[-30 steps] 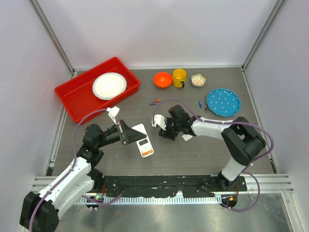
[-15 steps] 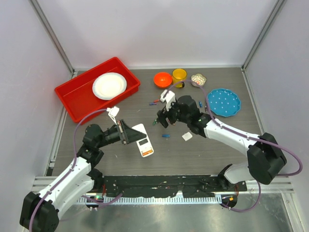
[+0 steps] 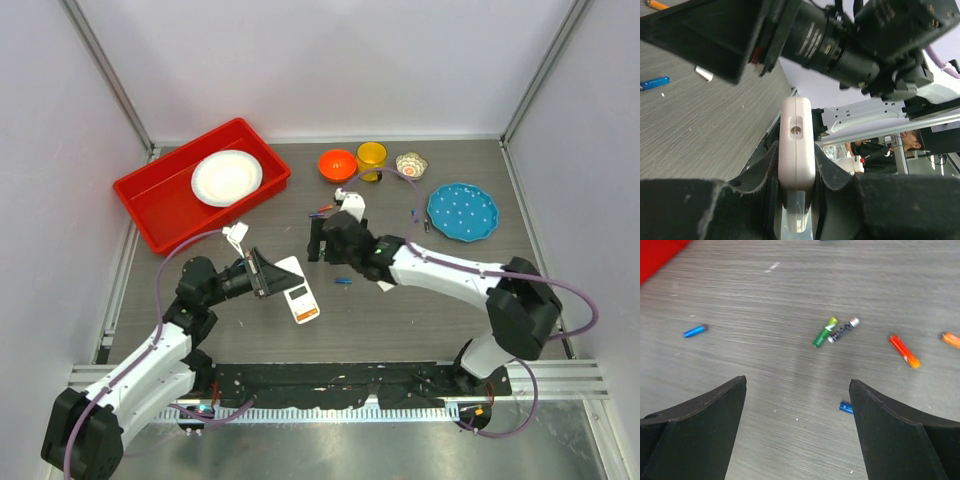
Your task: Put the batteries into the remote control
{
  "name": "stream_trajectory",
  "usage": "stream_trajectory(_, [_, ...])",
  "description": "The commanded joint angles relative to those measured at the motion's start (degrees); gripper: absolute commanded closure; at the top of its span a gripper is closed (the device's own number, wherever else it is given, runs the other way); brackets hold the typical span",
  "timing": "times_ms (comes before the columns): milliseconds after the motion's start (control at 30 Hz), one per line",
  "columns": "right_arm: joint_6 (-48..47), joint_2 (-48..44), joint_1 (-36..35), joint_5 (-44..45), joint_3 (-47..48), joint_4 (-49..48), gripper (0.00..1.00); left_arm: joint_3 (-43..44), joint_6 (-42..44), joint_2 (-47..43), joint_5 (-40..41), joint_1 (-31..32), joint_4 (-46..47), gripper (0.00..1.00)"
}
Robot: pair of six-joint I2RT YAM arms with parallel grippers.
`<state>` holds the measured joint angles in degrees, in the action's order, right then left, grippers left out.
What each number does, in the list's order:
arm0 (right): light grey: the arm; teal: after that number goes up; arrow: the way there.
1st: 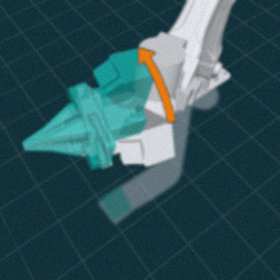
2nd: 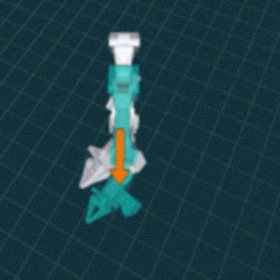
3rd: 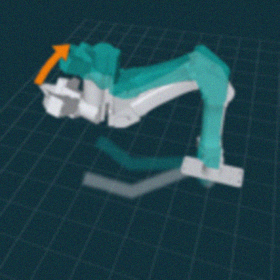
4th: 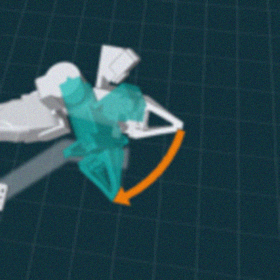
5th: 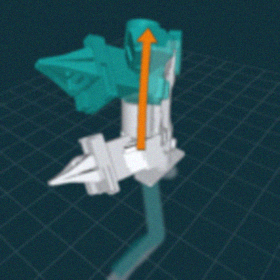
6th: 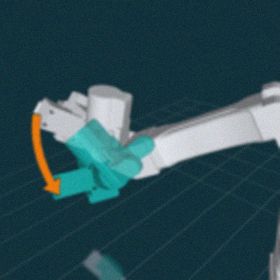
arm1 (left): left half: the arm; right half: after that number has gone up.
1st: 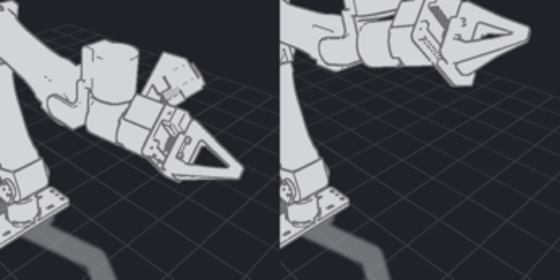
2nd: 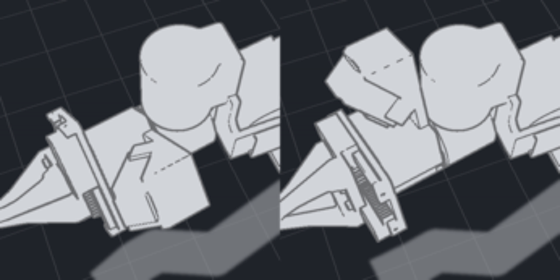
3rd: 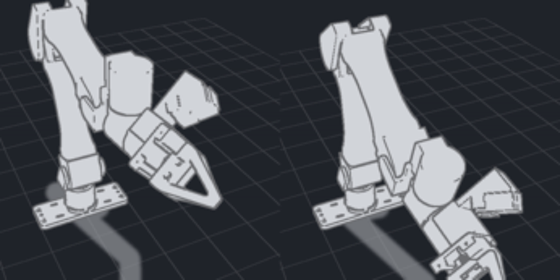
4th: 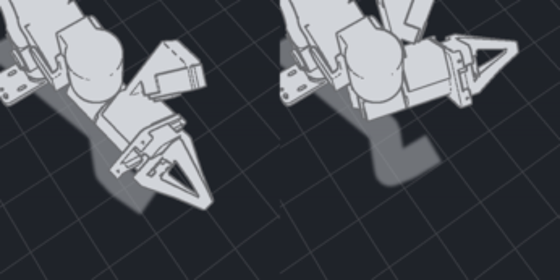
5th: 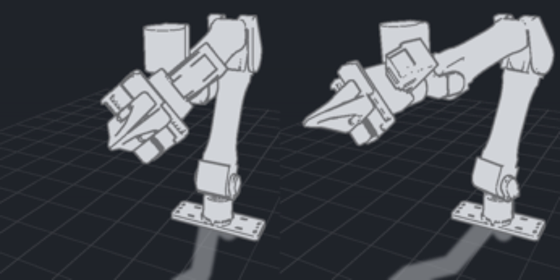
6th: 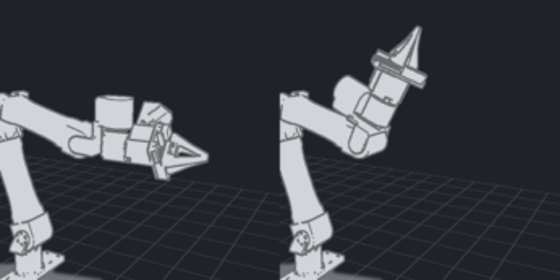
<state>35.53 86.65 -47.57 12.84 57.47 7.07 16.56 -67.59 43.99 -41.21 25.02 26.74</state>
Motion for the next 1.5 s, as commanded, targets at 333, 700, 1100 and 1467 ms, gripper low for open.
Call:
stream_trajectory(333, [18.88,6.68,-5.95,24.7,-0.34,11.92,0.17,-1.0,0.27,-2.76,2.45,-0.05,0.51,1.0])
stream_trajectory(700, [20.11,10.64,-7.89,22.05,-0.43,11.3,0.21,-1.35,0.62,-2.33,1.92,-0.05,0.68,1.0])
stream_trajectory(1100, [18.52,12.84,-9.03,22.75,-0.7,11.56,0.3,-1.44,0.44,-1.98,1.57,0.03,0.94,1.0])
stream_trajectory(1467, [18.96,14.69,-9.12,22.58,-0.17,11.91,0.32,-1.44,0.53,-2.24,1.48,0.03,0.68,1.0])
